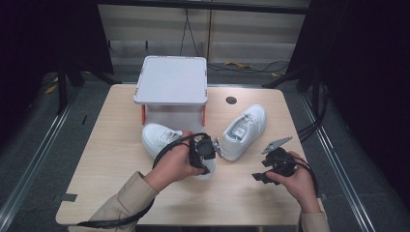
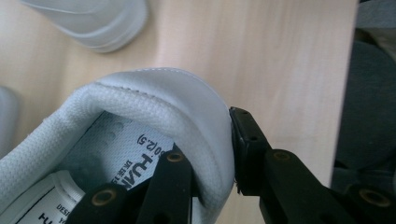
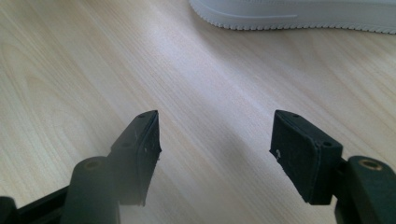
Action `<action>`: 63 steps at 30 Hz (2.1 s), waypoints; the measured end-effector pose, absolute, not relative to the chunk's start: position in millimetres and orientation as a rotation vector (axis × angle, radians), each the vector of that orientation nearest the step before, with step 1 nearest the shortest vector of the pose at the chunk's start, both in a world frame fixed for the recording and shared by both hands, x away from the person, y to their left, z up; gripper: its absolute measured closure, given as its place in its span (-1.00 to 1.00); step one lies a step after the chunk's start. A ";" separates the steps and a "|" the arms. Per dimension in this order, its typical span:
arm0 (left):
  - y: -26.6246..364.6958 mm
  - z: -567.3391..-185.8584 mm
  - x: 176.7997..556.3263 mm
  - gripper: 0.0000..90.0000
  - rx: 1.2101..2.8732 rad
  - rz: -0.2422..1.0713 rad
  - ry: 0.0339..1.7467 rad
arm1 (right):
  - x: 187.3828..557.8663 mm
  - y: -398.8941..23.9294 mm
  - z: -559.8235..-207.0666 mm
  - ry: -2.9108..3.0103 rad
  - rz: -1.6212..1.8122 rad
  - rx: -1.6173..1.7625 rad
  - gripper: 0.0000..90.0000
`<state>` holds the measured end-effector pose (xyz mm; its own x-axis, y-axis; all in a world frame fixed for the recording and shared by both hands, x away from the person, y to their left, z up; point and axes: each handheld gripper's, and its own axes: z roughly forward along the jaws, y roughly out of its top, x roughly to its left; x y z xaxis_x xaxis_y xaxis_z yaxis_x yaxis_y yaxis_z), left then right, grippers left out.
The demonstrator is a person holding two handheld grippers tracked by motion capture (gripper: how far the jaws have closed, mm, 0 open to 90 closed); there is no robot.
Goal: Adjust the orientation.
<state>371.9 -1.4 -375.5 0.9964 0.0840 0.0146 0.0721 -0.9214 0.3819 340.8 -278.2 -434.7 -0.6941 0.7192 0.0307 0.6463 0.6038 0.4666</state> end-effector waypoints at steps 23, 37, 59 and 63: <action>20.6 -429.6 393.4 -0.06 2.773 -0.080 0.485 | 341.9 -272.4 -437.4 2.680 0.683 1.138 -0.27; 11.1 -425.5 388.4 0.69 2.847 -0.042 0.512 | 342.1 -274.5 -439.2 2.678 0.697 1.139 -0.27; 55.6 -413.2 433.6 0.56 2.952 0.141 0.227 | 342.2 -274.4 -437.4 2.674 0.697 1.132 -0.27; 72.2 -415.9 436.1 0.43 2.951 0.158 0.325 | 342.0 -273.0 -437.2 2.678 0.706 1.124 -0.27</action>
